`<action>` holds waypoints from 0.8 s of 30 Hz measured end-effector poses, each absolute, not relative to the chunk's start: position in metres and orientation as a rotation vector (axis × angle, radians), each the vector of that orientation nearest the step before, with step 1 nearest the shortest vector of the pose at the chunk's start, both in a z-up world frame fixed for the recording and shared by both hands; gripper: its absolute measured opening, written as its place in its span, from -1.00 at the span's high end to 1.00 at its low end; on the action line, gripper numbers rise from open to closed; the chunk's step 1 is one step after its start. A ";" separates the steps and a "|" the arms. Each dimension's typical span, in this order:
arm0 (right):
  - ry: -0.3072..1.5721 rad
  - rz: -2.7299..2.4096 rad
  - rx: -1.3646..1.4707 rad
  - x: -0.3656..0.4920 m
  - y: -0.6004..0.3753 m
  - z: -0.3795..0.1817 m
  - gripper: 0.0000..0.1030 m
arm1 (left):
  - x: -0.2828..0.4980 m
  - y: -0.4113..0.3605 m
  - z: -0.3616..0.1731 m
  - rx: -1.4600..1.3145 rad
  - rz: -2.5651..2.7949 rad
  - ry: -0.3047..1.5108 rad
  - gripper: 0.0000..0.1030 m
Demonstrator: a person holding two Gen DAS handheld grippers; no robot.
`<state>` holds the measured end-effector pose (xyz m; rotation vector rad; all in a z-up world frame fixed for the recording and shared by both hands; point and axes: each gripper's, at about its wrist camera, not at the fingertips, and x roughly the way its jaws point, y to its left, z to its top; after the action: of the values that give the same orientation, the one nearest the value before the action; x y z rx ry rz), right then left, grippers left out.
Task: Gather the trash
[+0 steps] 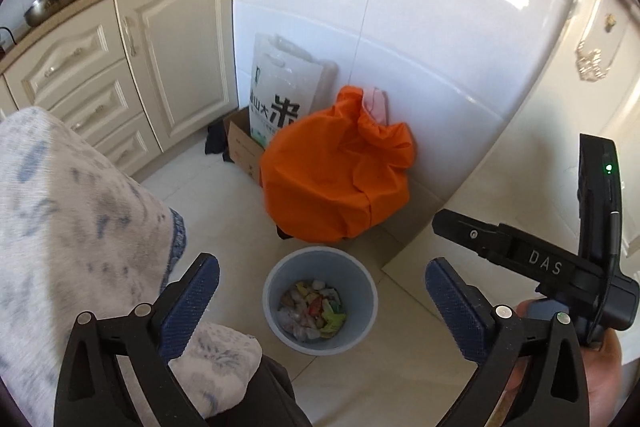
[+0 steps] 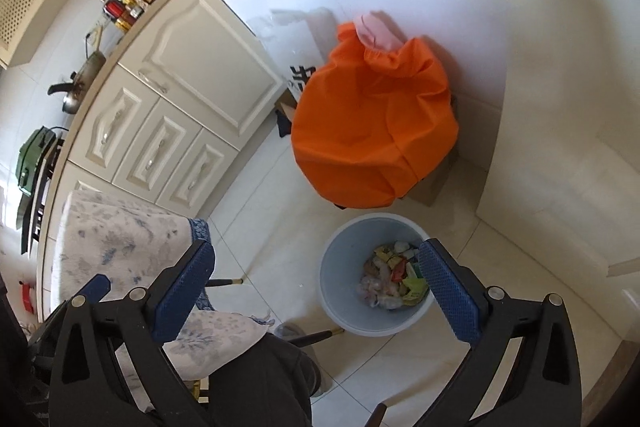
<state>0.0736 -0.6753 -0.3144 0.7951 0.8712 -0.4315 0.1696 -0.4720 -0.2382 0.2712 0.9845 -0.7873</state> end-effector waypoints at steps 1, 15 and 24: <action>0.861 -0.428 0.784 0.072 -0.671 -0.305 -1.00 | 0.163 -0.464 -0.230 0.258 -0.788 0.970 -0.98; 0.691 -0.251 0.567 0.087 -0.556 -0.164 -1.00 | 0.095 -0.278 -0.095 0.092 -0.636 0.635 -0.98; 0.588 -0.050 0.342 0.102 -0.423 -0.086 -1.00 | 0.033 -0.134 -0.041 0.050 -0.398 0.458 -0.99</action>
<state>0.1017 -0.4227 -0.0857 0.3424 0.5875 -0.0497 0.0325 -0.1344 -0.0413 0.0497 0.4583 -0.3977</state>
